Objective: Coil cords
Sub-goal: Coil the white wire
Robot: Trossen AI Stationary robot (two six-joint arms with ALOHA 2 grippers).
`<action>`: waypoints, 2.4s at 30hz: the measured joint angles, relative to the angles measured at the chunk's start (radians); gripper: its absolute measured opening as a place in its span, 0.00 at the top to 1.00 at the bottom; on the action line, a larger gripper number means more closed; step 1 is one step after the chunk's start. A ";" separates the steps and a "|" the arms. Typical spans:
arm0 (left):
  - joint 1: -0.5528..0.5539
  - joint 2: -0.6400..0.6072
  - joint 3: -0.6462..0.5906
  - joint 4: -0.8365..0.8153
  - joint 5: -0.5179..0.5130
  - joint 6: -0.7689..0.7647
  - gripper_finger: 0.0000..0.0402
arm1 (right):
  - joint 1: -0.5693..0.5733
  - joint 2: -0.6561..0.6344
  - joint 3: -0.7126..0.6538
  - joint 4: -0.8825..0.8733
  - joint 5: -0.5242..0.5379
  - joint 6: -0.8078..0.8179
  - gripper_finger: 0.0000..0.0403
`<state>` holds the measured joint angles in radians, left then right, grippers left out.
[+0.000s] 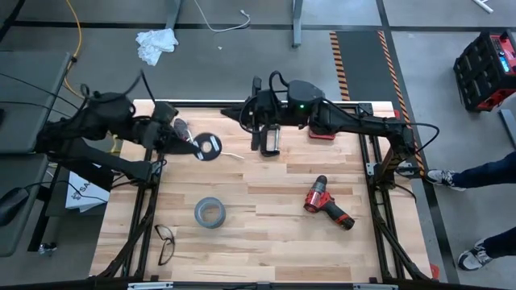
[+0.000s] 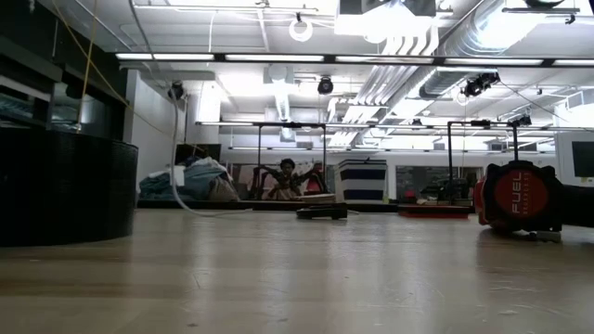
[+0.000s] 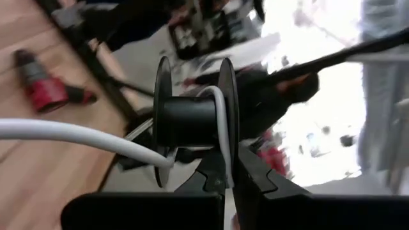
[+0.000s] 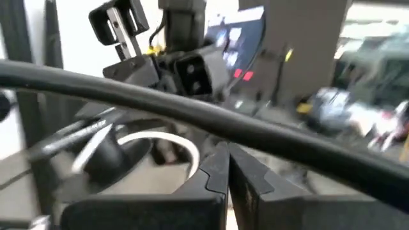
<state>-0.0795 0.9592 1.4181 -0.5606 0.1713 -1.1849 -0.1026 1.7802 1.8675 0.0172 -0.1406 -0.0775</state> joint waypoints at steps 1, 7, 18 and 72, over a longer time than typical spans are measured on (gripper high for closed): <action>0.000 0.004 0.000 -0.027 0.010 0.017 1.00 | -0.004 -0.001 0.000 -0.027 -0.018 0.034 1.00; 0.000 0.049 0.000 -0.162 0.033 0.168 1.00 | -0.024 -0.003 0.000 -0.207 -0.112 0.170 0.98; -0.014 0.178 0.000 -0.210 0.029 0.515 1.00 | -0.021 -0.003 0.000 -0.330 -0.189 0.349 0.75; -0.019 0.066 0.079 0.159 -0.349 0.775 1.00 | 0.012 -0.051 0.000 -0.468 0.114 0.205 0.72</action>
<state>-0.0982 1.0255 1.4967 -0.4016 -0.1776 -0.4102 -0.0902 1.7292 1.8675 -0.4510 -0.0265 0.1270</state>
